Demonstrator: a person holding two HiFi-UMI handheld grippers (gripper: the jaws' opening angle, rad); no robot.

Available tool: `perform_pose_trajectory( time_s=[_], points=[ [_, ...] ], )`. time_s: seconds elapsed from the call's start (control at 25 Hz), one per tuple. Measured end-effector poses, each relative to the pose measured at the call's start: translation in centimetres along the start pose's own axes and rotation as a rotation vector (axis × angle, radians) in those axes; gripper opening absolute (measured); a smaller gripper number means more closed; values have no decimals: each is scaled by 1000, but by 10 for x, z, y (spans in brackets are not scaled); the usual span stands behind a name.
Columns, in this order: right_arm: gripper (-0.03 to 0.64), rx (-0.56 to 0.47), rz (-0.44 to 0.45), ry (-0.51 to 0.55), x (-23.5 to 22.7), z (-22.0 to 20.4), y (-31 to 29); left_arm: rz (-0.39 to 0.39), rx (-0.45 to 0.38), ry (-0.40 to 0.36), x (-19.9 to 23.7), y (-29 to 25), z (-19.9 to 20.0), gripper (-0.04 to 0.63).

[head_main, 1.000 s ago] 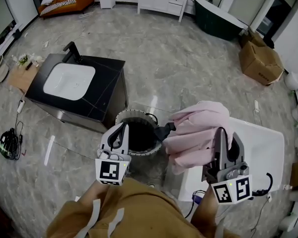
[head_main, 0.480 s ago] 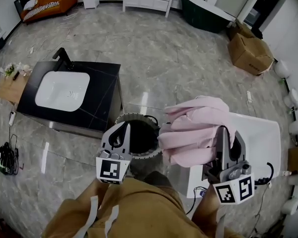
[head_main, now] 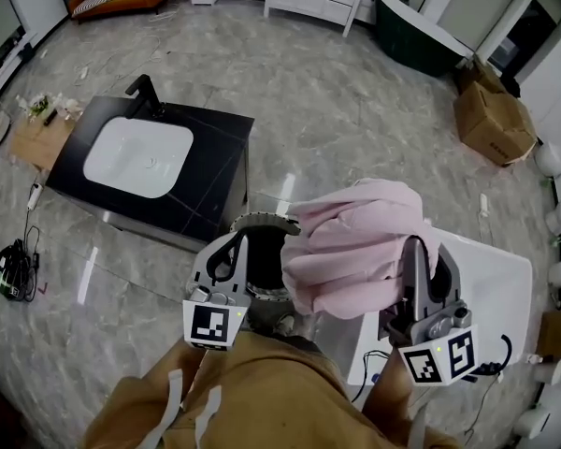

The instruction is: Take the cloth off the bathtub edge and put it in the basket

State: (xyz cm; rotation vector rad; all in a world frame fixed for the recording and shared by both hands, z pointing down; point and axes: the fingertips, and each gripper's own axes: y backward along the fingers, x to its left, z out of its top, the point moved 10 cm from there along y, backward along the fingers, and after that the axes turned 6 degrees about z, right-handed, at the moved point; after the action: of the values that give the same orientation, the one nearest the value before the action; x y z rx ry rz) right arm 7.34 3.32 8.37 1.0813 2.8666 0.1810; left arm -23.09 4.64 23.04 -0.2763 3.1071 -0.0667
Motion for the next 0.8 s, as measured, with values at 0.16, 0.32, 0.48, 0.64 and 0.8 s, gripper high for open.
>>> perform_pose_trajectory(
  time_s=[0.16,0.32,0.48,0.64,0.8],
  points=[
    [29,19,47,-4,-1,-5,-13,35,-34,-2,0,-2,-6,4],
    [29,39,79,1,-2,-19,-29,61,0,2,2,-4,-8,4],
    [29,60,101,11,-8,-45,-44,65,20,-22,3,-14,-20,3],
    [29,123,103,-24,-22,-85,-58,65,64,-25,2,-33,-41,4],
    [29,159,112,-27,-37,-124,-72,72,79,-21,1,-56,-65,3]
  ],
)
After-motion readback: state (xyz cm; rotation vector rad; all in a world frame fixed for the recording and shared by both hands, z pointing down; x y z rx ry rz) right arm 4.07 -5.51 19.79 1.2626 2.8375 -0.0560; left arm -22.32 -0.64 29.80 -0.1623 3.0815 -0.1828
